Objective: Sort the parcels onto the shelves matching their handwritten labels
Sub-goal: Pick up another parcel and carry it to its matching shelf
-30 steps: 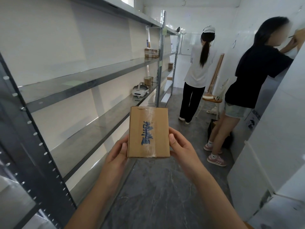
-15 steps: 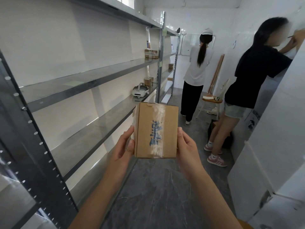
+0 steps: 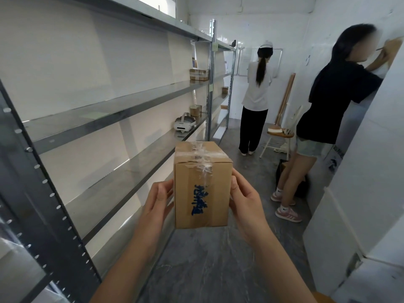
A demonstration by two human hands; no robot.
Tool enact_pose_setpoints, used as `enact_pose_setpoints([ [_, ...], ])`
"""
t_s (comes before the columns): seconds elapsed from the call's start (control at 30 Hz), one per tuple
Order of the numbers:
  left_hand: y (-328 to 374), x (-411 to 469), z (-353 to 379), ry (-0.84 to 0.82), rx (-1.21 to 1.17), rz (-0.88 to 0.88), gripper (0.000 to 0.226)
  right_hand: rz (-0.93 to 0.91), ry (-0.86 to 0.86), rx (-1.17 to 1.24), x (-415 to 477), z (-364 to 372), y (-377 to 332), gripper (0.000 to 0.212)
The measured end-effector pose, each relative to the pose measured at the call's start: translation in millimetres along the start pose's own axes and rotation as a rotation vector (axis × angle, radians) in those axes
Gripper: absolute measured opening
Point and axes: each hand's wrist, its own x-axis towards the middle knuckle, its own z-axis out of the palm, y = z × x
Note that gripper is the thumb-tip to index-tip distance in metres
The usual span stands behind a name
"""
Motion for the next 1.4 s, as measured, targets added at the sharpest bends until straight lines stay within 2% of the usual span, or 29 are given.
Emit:
enact_pose_setpoints([
  [0.2, 7.5, 3.8, 1.9, 0.06, -0.034, -0.032, 0.079, 0.001, 0.031, 0.023, 0.6, 6.8, -3.9, 0.039],
  [0.23, 8.2, 4.1, 2.8, 0.074, -0.04, -0.042, 0.072, 0.005, 0.033, 0.036, 0.5, 7.4, -4.6, 0.037],
  [0.3, 9.3, 3.9, 5.7, 0.105, -0.065, -0.062, 0.044, 0.01, 0.037, 0.048, 0.8, 9.1, -5.7, 0.035],
  [0.37, 8.3, 4.9, 6.5, 0.121, -0.074, -0.058, 0.03, 0.014, 0.045, 0.058, 1.9, 10.7, -5.1, 0.037],
  [0.57, 5.1, 3.0, 1.8, 0.081, -0.008, -0.033, 0.034, 0.035, 0.035, 0.055, 1.9, 5.8, 4.1, 0.043],
  [0.7, 1.6, 0.5, -2.8, 0.055, 0.01, -0.021, 0.04, 0.066, -0.03, -0.021, 6.1, 2.3, 7.2, 0.058],
  [0.77, -0.9, 0.5, -4.0, 0.053, 0.011, -0.029, 0.035, 0.064, -0.051, -0.078, 7.8, 0.5, 7.6, 0.063],
  [0.87, -3.9, 0.4, -6.1, 0.026, -0.013, -0.047, 0.025, 0.054, -0.067, -0.127, 8.0, -1.7, 6.8, 0.059],
  [1.0, 1.8, -0.7, -5.6, -0.017, -0.112, -0.048, 0.032, 0.052, -0.093, -0.134, 7.9, -5.6, 4.1, 0.052],
  [1.13, 11.2, -0.3, -3.9, 0.036, -0.182, -0.056, 0.042, 0.011, -0.124, -0.131, 6.1, -9.5, 2.7, 0.048],
  [1.3, 10.7, -0.2, -6.9, -0.003, -0.132, -0.019, 0.058, 0.004, -0.212, -0.124, 3.9, -13.6, 1.8, 0.051],
  [1.4, 7.7, -1.3, -8.7, -0.031, -0.112, 0.005, 0.072, 0.015, -0.209, -0.069, 2.6, -14.7, 0.9, 0.048],
])
